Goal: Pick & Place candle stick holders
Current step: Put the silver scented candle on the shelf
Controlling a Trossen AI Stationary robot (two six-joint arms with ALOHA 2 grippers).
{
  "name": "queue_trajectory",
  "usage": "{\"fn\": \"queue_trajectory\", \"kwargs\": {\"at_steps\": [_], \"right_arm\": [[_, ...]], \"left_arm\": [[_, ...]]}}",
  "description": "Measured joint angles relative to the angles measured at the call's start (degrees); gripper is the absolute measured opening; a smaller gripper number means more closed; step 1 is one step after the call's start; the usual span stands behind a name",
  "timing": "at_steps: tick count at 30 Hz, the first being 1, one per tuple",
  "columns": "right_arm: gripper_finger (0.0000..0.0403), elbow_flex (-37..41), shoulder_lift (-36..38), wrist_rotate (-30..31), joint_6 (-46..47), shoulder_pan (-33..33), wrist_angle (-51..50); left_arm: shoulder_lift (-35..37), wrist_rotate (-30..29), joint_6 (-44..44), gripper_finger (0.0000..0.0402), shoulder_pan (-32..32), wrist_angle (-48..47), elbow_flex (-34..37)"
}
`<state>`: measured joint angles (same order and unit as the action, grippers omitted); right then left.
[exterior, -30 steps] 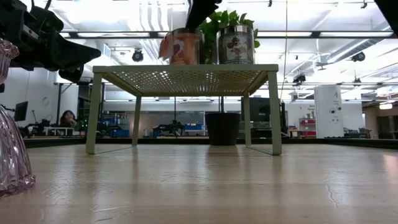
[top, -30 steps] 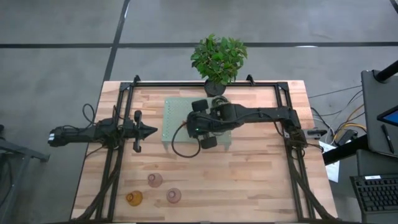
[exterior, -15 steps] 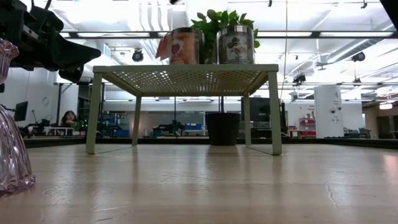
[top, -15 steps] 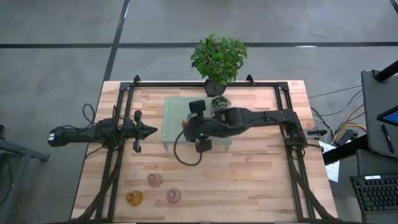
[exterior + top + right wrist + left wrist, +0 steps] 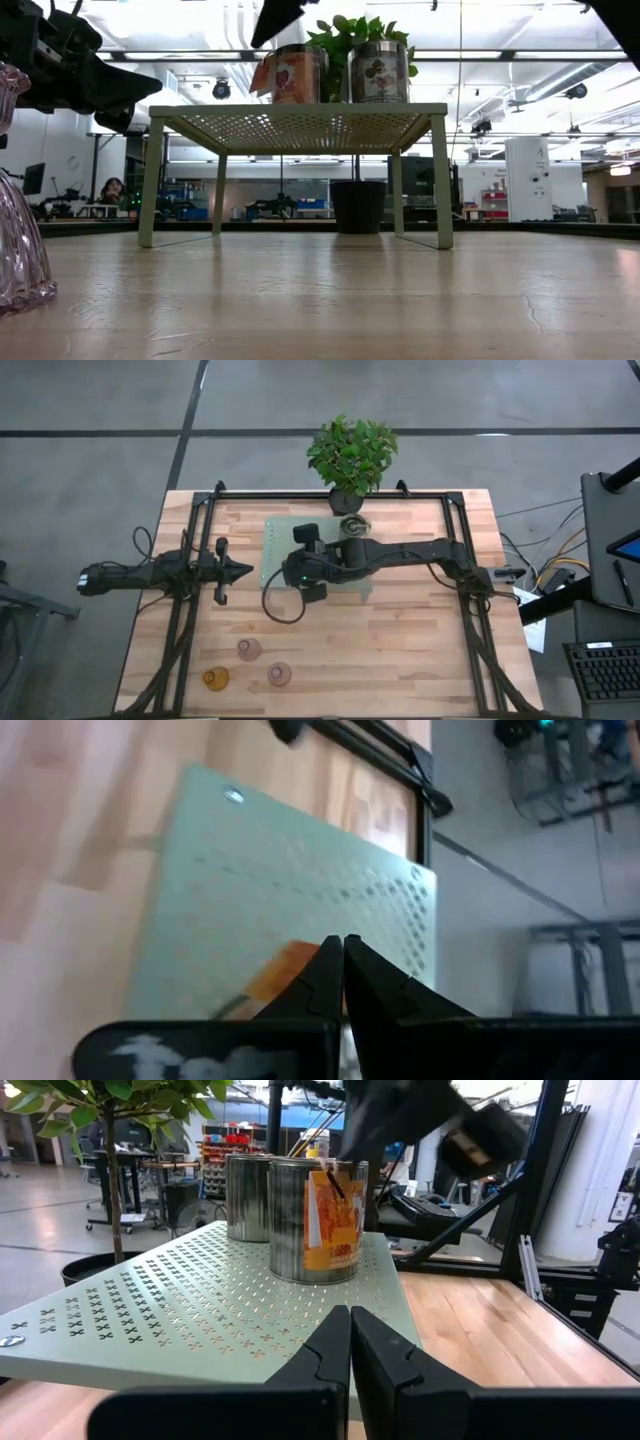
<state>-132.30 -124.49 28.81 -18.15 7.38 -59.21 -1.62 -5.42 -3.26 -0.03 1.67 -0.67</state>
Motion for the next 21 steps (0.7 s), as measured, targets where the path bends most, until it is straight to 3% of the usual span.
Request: {"fn": "queue_trajectory", "kwargs": {"at_steps": [7, 21], "right_arm": [[0.0008, 0.3, 0.1, -2.1, 4.1, -2.0, -2.3], [0.0008, 0.6, 0.1, -1.7, 3.7, -2.5, -5.4]], "left_arm": [[0.0, 0.0, 0.0, 0.001, 0.0, 0.0, 0.0], [0.0, 0.0, 0.0, 0.001, 0.0, 0.0, 0.0]]}}
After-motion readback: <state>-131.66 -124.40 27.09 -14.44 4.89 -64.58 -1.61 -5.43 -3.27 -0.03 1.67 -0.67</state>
